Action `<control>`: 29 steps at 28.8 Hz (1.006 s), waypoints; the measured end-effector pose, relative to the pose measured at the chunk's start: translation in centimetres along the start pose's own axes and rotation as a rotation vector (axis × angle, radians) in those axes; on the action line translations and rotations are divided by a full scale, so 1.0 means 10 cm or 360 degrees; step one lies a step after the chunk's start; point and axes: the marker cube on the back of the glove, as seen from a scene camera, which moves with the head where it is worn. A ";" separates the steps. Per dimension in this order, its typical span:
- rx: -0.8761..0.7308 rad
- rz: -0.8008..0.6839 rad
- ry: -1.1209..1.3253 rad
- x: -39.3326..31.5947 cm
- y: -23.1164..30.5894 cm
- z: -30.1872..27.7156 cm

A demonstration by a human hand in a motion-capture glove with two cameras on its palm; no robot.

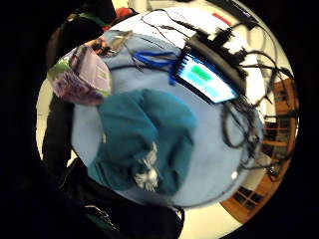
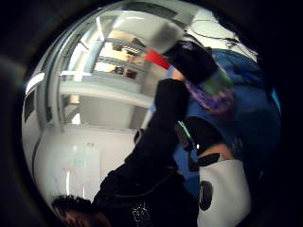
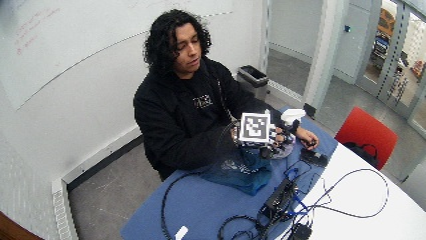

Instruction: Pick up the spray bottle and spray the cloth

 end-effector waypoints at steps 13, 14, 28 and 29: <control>-0.0152 -0.0089 0.0198 0.25 0.94 -0.88; -0.0172 -0.0096 0.0207 0.27 0.99 -0.91; -0.0249 -0.0119 0.0267 0.30 1.32 -1.05; -0.0247 -0.0118 0.0268 0.30 1.32 -1.05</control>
